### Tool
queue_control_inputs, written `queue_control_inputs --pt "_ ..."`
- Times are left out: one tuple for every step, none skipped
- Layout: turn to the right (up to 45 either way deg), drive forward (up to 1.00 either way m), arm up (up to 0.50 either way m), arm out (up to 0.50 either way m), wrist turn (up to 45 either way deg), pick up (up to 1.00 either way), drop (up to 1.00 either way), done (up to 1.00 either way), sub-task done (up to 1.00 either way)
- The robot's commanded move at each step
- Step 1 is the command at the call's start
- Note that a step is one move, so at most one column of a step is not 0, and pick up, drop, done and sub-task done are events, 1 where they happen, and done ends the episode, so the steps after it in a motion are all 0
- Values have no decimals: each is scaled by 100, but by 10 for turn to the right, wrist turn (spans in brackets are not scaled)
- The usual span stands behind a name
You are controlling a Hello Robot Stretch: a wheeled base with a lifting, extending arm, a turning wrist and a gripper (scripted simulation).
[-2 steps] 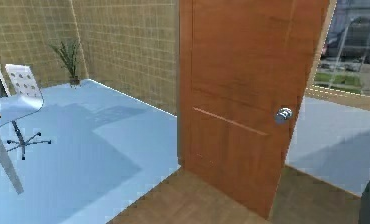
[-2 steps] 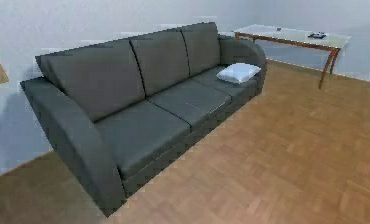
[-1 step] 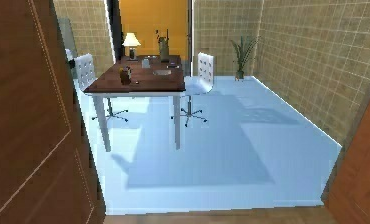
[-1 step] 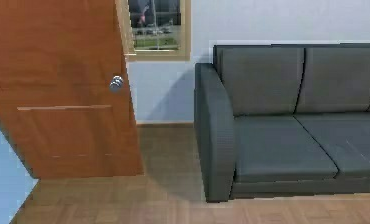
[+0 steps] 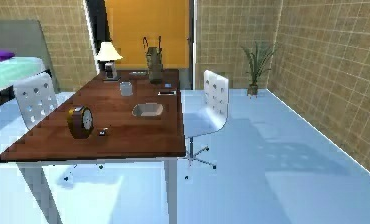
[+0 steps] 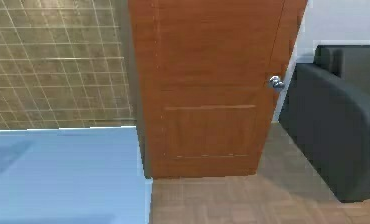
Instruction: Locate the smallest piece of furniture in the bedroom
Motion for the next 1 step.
queue_control_inputs --pt "-180 0 0 0 0 0 0 0 0"
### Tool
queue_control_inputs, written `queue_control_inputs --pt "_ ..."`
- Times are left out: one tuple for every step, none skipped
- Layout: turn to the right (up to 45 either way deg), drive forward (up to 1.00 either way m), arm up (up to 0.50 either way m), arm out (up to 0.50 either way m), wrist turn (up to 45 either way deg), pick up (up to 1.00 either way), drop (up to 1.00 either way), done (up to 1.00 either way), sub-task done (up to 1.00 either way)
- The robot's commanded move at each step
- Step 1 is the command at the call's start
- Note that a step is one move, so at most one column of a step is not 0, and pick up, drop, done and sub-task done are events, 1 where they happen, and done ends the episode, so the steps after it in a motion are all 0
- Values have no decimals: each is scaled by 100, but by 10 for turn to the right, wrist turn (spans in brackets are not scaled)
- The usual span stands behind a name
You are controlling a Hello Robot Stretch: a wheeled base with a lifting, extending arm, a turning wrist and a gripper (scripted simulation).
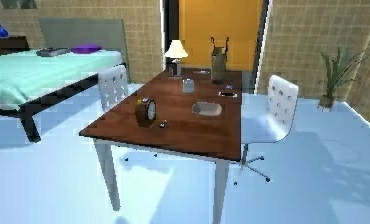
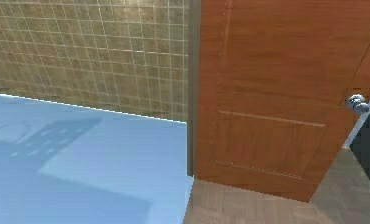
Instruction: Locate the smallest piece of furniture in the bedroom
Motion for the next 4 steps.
queue_control_inputs --pt "0 10 0 0 0 0 0 0 0" --pt "420 0 0 0 0 0 0 0 0" --pt "0 30 0 0 0 0 0 0 0" --pt "450 0 0 0 0 0 0 0 0"
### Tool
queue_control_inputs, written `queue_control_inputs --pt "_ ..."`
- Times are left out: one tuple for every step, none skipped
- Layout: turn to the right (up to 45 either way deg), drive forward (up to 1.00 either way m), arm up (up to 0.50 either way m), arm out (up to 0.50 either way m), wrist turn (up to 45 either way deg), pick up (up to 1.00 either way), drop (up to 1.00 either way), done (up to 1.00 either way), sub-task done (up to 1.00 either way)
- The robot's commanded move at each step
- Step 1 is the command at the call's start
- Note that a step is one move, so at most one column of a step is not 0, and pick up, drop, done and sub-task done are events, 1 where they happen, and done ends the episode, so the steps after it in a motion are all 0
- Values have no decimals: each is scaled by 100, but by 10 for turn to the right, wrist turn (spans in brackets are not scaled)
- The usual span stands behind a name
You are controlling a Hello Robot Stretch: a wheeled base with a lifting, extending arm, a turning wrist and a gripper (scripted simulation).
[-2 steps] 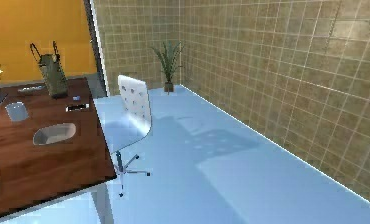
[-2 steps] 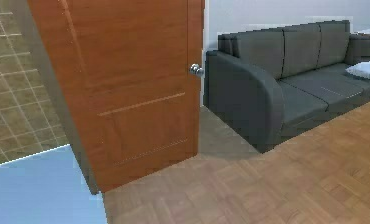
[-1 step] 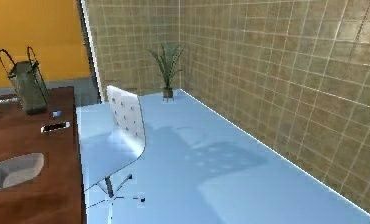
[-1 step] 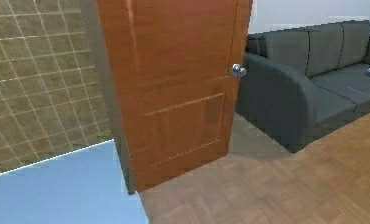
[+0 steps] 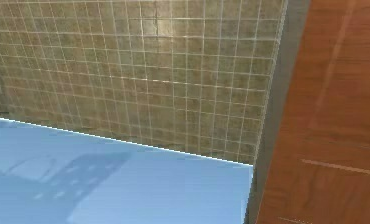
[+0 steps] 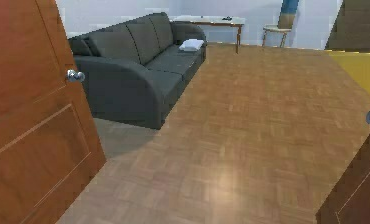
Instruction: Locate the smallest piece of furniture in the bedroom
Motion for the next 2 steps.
queue_control_inputs --pt "150 0 0 0 0 0 0 0 0" --pt "0 15 0 0 0 0 0 0 0"
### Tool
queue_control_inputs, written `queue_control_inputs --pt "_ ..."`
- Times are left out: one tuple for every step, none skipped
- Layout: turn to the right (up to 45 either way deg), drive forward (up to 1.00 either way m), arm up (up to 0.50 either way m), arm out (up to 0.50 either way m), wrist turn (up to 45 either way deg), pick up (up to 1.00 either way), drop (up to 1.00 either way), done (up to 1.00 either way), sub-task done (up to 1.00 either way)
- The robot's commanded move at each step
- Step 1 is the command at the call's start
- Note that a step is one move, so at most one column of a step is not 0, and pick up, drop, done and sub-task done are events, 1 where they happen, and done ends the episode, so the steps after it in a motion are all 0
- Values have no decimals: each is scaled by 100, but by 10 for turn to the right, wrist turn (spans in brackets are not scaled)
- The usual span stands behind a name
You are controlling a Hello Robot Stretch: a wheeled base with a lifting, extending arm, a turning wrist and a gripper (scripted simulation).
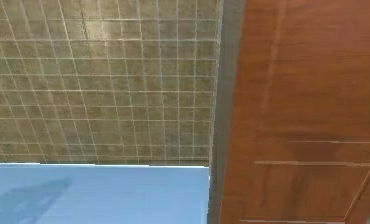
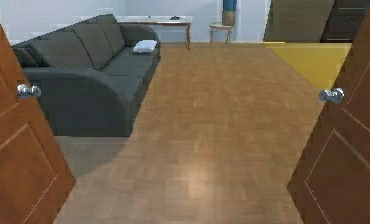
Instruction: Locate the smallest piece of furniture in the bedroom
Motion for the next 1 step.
queue_control_inputs --pt "-420 0 0 0 0 0 0 0 0"
